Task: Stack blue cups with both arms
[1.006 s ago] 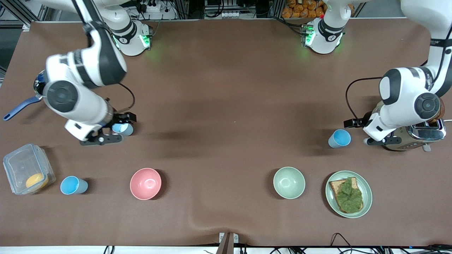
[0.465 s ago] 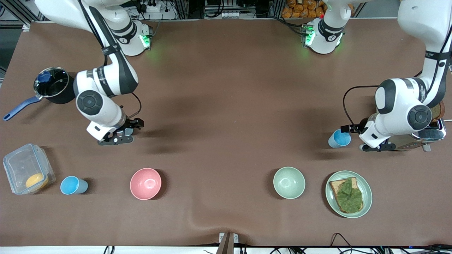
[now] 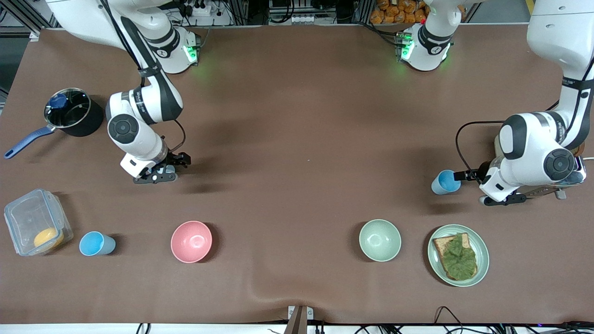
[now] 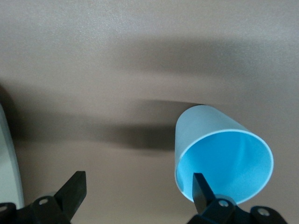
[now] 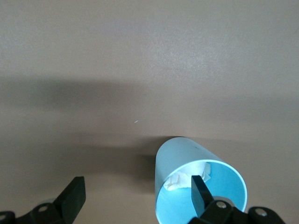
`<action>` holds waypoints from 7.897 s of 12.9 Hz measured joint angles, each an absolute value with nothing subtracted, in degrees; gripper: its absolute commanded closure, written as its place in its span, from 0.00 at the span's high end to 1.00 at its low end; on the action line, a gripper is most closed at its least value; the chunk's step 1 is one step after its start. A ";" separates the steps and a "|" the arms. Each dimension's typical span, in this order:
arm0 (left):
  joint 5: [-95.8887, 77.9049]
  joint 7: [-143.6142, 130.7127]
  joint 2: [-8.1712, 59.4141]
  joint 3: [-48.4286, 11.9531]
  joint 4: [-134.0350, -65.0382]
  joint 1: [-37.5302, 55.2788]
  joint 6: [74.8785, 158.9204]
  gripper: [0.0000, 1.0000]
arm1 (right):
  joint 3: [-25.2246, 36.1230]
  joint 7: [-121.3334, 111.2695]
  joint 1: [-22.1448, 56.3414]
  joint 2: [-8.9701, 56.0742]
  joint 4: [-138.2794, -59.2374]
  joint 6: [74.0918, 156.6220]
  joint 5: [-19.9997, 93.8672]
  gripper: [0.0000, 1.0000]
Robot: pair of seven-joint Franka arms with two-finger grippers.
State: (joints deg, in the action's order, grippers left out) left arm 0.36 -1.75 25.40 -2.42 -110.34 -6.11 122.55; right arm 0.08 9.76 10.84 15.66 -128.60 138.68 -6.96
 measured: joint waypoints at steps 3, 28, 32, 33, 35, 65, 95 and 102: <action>0.36 -4.35 28.02 -2.68 -108.50 -5.72 122.55 0.96 | 0.10 9.76 10.68 16.82 -129.61 137.60 -6.96 0.00; 0.04 -8.65 23.66 -2.83 -108.84 -5.37 121.47 0.00 | -1.75 52.15 39.91 30.51 -94.69 123.88 12.57 0.00; -0.05 -9.17 14.11 -2.84 -115.18 -5.42 120.92 0.00 | -1.67 55.79 43.14 33.36 -93.93 127.39 12.56 0.00; -0.58 -9.29 11.83 -2.87 -116.85 -5.41 120.91 0.00 | -1.66 55.87 43.44 33.91 -93.86 128.56 12.53 0.15; -2.54 -10.55 8.46 -3.57 -119.16 -5.28 120.82 0.00 | -1.62 55.91 43.55 34.52 -93.64 129.06 12.47 1.00; -2.21 -76.30 30.53 -24.52 -91.21 22.74 114.68 0.00 | 2.04 -8.12 1.82 13.41 -91.32 90.33 -1.66 1.00; 6.72 -60.25 17.89 -23.61 -84.83 7.39 99.80 1.00 | 5.10 -12.57 -3.97 -0.61 -99.20 96.30 3.60 1.00; 5.22 -41.47 10.66 -23.71 -85.89 -1.70 90.15 1.00 | 4.64 -9.92 -2.43 -0.69 -97.21 92.26 3.60 1.00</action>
